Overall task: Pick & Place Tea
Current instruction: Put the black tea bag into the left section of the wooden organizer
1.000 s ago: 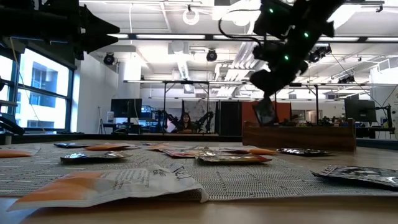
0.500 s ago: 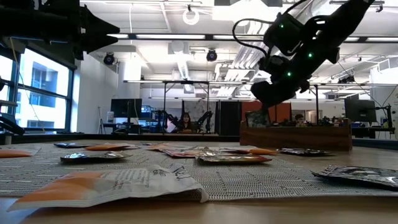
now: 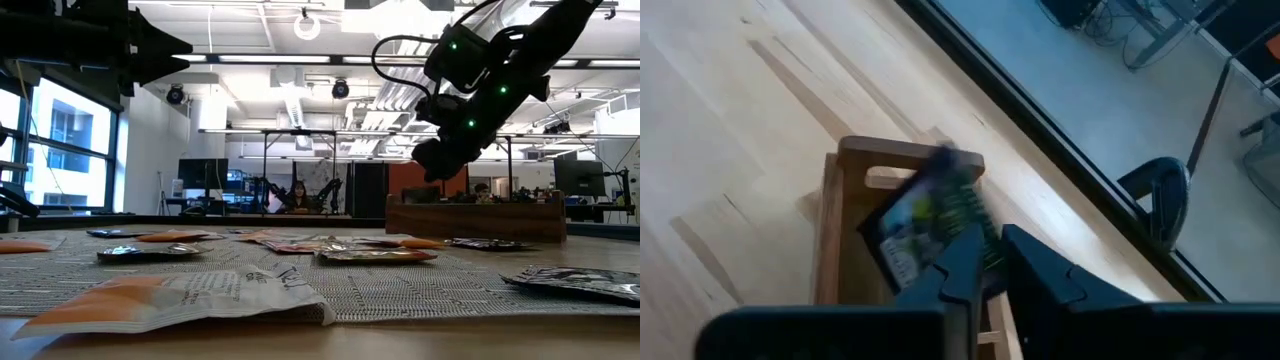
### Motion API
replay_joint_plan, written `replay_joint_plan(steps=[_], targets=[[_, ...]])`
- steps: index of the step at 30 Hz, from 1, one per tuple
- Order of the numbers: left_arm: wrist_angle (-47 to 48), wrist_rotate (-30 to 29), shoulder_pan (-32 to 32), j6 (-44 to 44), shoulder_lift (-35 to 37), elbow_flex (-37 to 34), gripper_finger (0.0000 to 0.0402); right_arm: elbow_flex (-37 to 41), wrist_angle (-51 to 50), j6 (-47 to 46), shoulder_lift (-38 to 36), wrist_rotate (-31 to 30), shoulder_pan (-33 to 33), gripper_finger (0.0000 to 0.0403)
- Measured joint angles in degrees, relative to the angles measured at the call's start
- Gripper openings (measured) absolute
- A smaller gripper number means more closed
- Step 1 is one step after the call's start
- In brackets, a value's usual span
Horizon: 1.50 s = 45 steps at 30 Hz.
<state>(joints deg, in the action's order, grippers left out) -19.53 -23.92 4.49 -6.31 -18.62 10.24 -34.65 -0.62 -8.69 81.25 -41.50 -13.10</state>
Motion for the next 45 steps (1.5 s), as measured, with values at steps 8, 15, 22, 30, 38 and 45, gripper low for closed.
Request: replay_joint_plan(steps=[8,15,22,30,38,45], targets=[[0.0,0.0,0.0,0.0,0.0,0.0,0.0188,-0.7,0.5,-0.3,-0.3,-0.2,0.0,0.0096],[0.0,0.0,0.0,0.0,0.0,0.0,0.0188,-3.8,13.3,-0.3,-0.8,9.3,0.0,0.01],[0.0,0.0,0.0,0.0,0.0,0.0,0.0188,-3.7,20.7,2.1,-0.6,16.8,-0.4,0.01],[0.1,1.5,0.0,-1.3,-0.1,0.0,0.0188,-3.7,22.3,1.5,-0.6,27.5,-0.5,0.01],[-5.0,2.7,0.0,-5.5,-4.8,0.0,0.0188,-3.7,17.8,3.5,-0.6,45.6,2.4,0.0102],[-4.4,1.9,0.0,-4.3,-9.2,2.1,0.0188,-3.7,7.4,5.7,-0.6,44.9,8.7,0.0131]])
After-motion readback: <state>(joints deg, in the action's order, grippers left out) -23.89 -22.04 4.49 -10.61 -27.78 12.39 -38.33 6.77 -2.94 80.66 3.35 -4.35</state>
